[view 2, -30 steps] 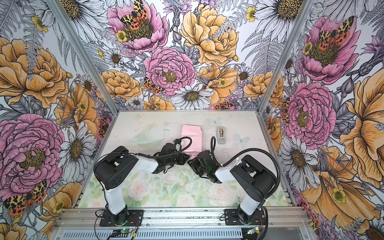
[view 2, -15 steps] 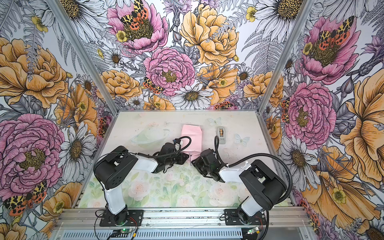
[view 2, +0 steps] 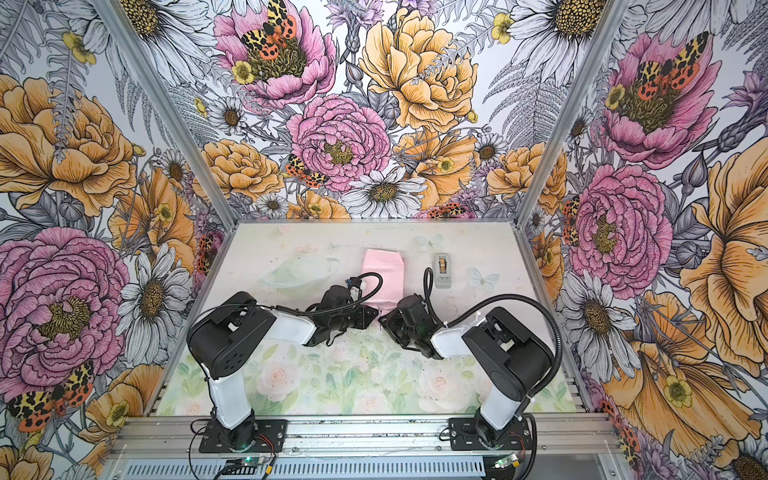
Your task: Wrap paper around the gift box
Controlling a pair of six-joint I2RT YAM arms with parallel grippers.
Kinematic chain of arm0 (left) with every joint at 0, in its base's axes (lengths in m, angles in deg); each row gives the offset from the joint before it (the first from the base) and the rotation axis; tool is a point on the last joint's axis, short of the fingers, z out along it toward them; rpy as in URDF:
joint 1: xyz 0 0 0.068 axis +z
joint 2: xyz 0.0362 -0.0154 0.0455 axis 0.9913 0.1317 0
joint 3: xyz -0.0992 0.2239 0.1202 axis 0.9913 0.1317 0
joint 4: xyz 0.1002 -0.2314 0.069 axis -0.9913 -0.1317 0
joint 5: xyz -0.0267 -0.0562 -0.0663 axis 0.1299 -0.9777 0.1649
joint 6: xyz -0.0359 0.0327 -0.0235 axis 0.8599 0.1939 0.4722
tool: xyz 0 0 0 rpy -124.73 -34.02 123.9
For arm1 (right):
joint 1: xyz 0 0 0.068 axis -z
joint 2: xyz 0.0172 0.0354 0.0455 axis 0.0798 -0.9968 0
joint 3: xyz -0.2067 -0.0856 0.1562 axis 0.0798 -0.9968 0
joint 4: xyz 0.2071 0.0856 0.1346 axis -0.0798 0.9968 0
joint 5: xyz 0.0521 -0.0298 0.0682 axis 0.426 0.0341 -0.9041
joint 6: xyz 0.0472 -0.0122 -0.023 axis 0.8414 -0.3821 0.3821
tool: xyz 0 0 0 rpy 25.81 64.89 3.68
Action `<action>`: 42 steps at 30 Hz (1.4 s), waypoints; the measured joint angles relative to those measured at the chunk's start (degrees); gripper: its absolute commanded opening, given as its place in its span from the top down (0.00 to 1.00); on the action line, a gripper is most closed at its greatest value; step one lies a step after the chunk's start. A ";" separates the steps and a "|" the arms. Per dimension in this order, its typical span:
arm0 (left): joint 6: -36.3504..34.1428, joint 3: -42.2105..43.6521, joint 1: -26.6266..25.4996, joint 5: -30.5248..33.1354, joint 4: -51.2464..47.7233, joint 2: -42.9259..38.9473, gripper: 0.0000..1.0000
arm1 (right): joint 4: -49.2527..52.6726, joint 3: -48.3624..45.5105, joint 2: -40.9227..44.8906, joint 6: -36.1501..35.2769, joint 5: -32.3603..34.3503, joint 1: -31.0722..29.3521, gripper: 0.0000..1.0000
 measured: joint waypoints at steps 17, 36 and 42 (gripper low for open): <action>0.02 0.00 0.00 -0.20 0.00 0.00 0.77 | -1.68 2.12 -2.97 0.33 -0.63 -0.61 0.74; 0.02 0.07 0.13 -0.44 0.37 -0.50 0.74 | -2.12 3.17 -2.95 -0.20 -0.20 -0.59 1.00; 0.00 1.16 0.52 -0.90 1.03 -5.88 0.69 | -2.10 3.19 -2.95 -0.79 -0.20 -0.59 1.00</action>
